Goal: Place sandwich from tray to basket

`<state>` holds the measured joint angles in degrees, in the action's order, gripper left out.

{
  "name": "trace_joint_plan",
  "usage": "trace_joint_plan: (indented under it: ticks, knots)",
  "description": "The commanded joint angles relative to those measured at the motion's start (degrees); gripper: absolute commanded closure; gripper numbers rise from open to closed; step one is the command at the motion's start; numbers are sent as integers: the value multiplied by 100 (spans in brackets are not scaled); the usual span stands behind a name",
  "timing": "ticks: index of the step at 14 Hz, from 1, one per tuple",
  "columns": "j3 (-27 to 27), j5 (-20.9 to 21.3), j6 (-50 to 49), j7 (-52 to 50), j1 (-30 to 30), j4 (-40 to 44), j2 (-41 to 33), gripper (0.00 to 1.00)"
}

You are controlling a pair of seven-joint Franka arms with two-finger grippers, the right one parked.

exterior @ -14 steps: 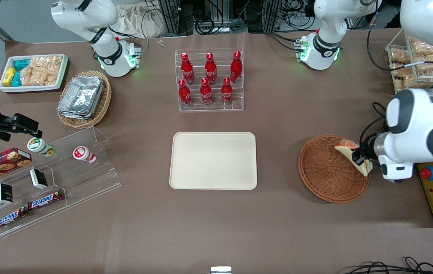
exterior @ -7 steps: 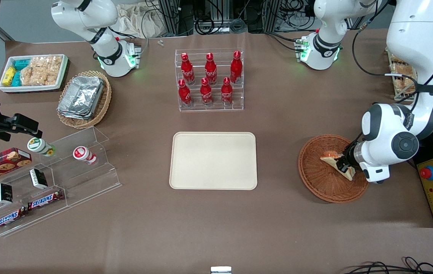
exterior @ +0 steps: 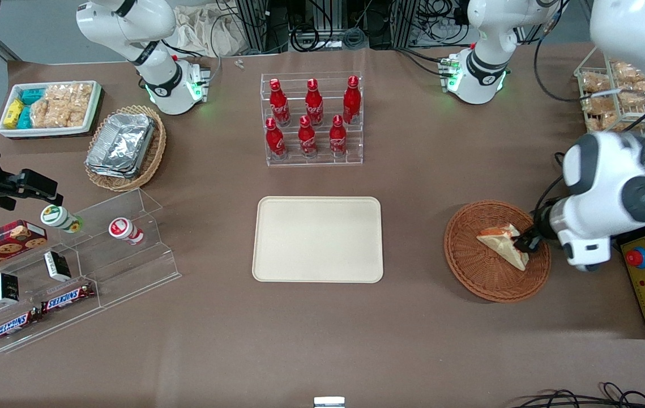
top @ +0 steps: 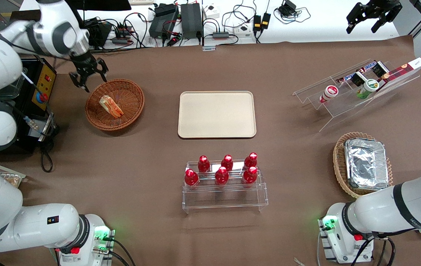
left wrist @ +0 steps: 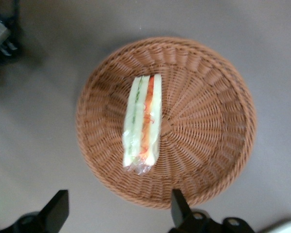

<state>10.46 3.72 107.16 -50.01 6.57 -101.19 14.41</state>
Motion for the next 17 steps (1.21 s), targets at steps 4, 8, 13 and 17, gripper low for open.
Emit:
trace_joint_plan:
  ticks: [4, 8, 13, 17]
  knots:
    - [-140, -468, -2012, 2509, -68, 1135, -894, 0]
    - [-1528, -645, -2411, 3460, -1516, 1407, -1344, 0]
    - [-1512, -478, -2367, 4166, -1659, 1804, -1186, 0]
    - [-1223, -118, -2410, 4139, -1677, 1769, -1168, 0]
